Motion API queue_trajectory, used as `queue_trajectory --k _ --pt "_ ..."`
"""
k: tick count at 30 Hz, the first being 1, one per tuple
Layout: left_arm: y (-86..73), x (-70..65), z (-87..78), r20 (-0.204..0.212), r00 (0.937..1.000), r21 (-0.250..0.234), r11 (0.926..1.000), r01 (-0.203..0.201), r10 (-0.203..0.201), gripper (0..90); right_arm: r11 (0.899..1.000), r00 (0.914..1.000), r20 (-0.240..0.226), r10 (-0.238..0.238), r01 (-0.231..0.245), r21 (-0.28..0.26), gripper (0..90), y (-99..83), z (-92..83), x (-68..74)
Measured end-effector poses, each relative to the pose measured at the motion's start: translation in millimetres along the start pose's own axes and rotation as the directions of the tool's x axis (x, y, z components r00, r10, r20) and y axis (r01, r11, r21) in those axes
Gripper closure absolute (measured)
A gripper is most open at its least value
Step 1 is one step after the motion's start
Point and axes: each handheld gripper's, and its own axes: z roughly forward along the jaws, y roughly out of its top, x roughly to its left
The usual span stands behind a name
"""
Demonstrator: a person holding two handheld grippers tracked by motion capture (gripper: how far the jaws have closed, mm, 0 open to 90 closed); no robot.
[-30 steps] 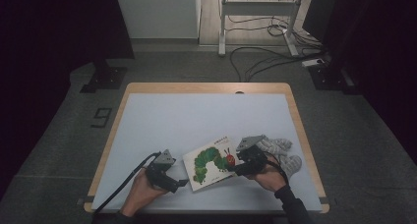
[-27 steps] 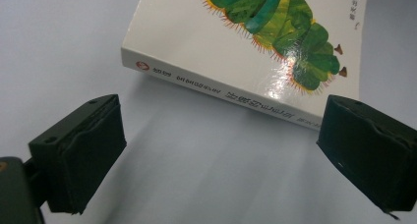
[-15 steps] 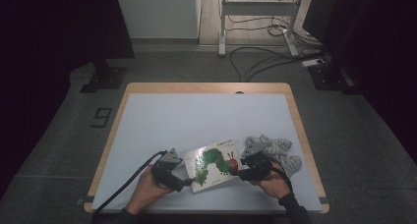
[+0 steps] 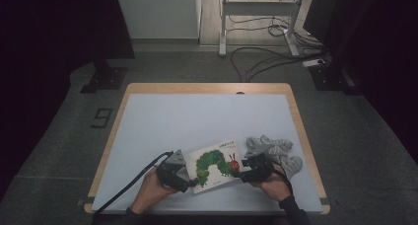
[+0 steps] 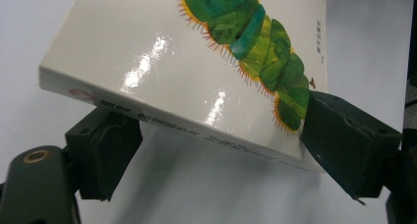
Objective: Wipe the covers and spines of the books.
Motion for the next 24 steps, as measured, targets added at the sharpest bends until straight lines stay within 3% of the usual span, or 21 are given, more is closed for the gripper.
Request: queue_trajectory --k 6,14,19,24 --pt "2.3 -0.4 -2.6 -0.002 1.0000 -0.017 0.9998 -0.004 0.004 20.6 1.000 0.9999 0.015 -0.001 0.001 0.003 42.6 -1.1 3.0 -2.1" --pt "5.1 -0.7 -5.6 -0.010 0.9999 -0.025 0.9997 -0.004 0.003 27.5 0.997 0.9964 0.039 0.075 -0.074 -0.022 30.1 8.4 6.2 -14.8" --pt "7.1 0.3 -8.0 -0.006 0.9999 -0.024 0.9996 0.012 -0.012 30.9 0.993 0.9932 -0.001 0.117 -0.117 -0.015 31.3 15.8 17.1 -21.7" --pt "9.6 3.8 -13.1 0.025 0.9990 -0.025 0.9990 0.038 -0.038 38.4 0.991 0.9909 0.012 0.134 -0.134 -0.018 35.3 21.4 19.1 -21.8"
